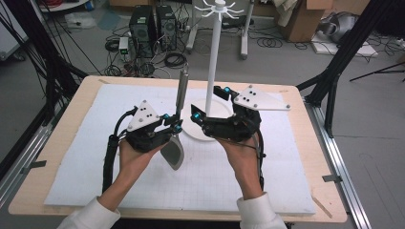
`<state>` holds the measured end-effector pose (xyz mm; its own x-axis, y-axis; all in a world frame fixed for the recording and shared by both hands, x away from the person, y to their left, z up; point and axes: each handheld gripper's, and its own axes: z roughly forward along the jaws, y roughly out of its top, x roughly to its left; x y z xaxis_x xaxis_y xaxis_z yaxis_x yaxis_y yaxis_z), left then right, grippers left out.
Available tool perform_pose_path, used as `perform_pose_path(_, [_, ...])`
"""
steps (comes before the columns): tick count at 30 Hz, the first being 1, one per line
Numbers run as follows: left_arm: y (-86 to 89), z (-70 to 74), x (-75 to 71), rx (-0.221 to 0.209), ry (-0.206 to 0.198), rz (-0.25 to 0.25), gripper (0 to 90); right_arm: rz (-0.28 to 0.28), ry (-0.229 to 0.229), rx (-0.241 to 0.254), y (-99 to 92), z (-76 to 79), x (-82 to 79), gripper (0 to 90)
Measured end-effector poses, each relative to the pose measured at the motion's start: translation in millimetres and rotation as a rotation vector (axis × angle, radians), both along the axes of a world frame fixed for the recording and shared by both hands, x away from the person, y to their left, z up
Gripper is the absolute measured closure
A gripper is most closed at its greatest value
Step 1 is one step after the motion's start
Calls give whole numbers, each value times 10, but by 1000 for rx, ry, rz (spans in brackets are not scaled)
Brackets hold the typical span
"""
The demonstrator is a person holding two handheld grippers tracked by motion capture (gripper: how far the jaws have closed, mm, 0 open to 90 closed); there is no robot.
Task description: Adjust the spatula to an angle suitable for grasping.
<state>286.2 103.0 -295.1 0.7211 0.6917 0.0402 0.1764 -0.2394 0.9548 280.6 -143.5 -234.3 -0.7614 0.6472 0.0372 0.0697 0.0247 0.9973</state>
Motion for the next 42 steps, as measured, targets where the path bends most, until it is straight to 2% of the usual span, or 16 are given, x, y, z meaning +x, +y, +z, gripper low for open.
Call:
perform_pose_path(9, [-60,-21,-26,5,-21,18,745,-6,11,40,80,57,18,203])
perform_pose_path(17, [-96,-25,-45,7,-35,18,745,-31,11,64,136,92,4,330])
perform_pose_path(25, [-118,-31,-55,4,-41,19,745,-28,23,71,230,108,11,394])
perform_pose_path(32, [-125,-30,-59,-5,-45,19,745,-62,21,88,248,124,1,478])
perform_pose_path(38, [-130,-30,-67,1,-50,21,745,-68,30,97,273,138,3,514])
perform_pose_path(42, [-141,-32,-70,-10,-51,20,745,-70,30,100,304,165,0,555])
